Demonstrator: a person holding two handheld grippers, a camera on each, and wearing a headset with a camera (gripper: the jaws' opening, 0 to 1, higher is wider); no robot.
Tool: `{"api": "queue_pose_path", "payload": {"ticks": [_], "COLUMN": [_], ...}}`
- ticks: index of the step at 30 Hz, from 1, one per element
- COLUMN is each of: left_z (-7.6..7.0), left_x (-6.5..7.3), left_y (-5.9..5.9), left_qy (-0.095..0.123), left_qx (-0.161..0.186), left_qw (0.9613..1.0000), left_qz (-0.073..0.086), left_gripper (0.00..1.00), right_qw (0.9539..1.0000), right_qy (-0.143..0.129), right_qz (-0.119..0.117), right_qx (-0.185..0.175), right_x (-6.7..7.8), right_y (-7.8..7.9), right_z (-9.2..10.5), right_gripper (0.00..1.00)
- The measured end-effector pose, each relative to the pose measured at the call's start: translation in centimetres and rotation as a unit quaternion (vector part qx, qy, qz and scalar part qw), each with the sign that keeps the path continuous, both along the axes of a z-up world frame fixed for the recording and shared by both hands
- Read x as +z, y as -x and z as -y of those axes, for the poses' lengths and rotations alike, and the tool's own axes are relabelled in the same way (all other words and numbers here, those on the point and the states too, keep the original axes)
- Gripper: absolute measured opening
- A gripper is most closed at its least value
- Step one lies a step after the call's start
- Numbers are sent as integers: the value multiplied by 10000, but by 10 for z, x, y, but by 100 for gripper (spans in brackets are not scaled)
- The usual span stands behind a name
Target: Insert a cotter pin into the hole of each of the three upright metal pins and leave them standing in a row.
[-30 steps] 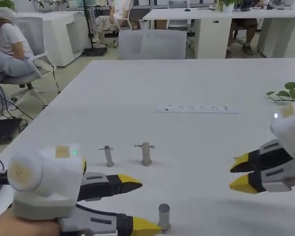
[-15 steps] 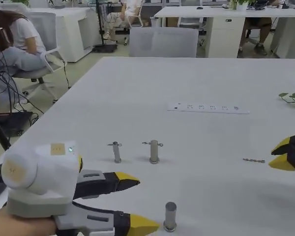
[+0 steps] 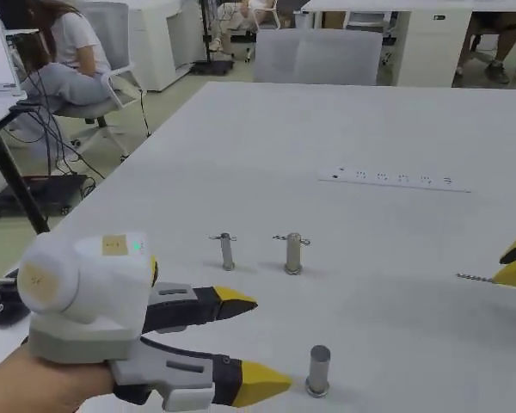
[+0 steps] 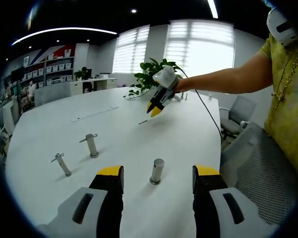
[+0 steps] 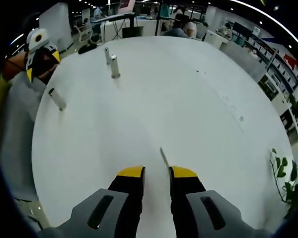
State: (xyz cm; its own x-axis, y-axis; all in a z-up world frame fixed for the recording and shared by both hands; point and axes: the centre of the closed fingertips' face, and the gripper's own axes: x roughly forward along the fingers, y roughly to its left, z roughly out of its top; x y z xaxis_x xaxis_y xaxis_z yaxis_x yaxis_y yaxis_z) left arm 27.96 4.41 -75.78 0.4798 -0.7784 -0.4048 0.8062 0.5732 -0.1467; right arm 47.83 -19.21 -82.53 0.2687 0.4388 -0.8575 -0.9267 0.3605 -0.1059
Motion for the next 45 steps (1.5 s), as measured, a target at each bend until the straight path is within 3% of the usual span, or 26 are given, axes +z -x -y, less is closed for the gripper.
{"api": "queue_pose_path", "payload": {"ticks": [11, 24, 31, 39, 45], "left_z": [-3, -8, -10, -11, -12], "left_x": [-7, -12, -12, -12, -12], "left_y": [-5, -7, -8, -8, -9], "left_qy": [-55, -92, -95, -118, -127], "left_qx": [112, 240, 268, 269, 266], "left_qw": [9999, 9996, 9995, 9995, 9995], "left_qz": [-81, -132, -136, -146, -141], "left_gripper": [56, 56, 56, 56, 55], "right_qw": [9973, 9923, 9923, 9922, 9918], "right_qy": [631, 1012, 951, 946, 1024], "right_qz": [-187, -255, -526, -649, -602], "right_qx": [324, 660, 588, 486, 462], "right_x": [-30, -37, -38, -38, -39], "right_y": [-16, -19, -16, -17, -17], "right_z": [3, 5, 5, 6, 8], "right_gripper": [19, 14, 11, 10, 7]}}
